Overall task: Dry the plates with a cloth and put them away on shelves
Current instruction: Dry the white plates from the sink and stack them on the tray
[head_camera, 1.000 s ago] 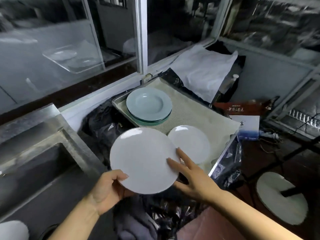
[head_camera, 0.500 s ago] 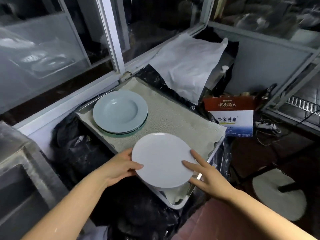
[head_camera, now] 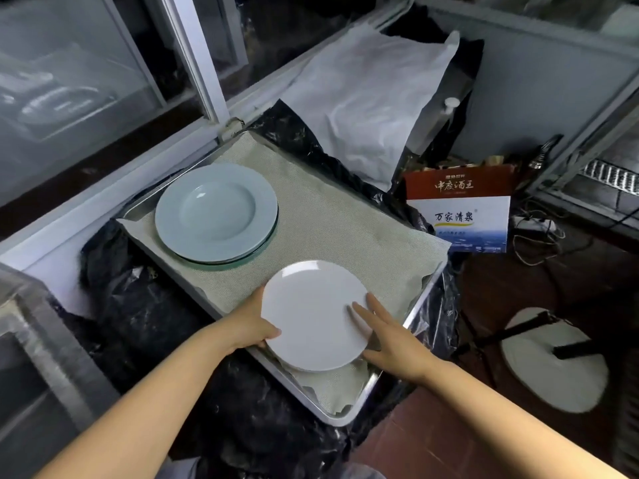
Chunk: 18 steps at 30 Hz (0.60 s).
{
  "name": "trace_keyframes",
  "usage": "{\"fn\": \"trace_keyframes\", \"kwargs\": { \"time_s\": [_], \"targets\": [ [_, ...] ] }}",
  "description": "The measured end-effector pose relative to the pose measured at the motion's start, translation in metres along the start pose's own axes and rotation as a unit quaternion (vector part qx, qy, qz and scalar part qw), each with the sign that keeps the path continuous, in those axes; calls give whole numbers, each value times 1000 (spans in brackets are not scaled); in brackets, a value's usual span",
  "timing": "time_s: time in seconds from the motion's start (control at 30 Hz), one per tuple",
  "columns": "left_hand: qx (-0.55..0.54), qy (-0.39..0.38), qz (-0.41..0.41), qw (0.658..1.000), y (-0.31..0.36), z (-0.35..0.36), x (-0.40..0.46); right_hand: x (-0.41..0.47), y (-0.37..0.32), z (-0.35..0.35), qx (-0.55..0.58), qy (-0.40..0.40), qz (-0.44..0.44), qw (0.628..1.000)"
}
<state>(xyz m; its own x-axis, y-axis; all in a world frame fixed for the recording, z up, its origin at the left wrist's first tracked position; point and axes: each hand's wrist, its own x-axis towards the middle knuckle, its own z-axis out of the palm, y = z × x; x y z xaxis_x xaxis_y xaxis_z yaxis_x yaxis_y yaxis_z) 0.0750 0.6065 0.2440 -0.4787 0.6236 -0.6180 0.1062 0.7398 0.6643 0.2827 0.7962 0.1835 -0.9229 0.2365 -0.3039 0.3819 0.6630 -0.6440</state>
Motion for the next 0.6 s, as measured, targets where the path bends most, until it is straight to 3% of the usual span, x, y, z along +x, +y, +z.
{"fn": "trace_keyframes", "kwargs": {
  "time_s": [0.27,0.6],
  "targets": [
    [212,41,-72,974,-6,4,17,10,2,8,-23,23,-19,999],
    [281,79,-98,952,-8,15,20,9,-1,8,-19,25,-15,999]
  ]
}}
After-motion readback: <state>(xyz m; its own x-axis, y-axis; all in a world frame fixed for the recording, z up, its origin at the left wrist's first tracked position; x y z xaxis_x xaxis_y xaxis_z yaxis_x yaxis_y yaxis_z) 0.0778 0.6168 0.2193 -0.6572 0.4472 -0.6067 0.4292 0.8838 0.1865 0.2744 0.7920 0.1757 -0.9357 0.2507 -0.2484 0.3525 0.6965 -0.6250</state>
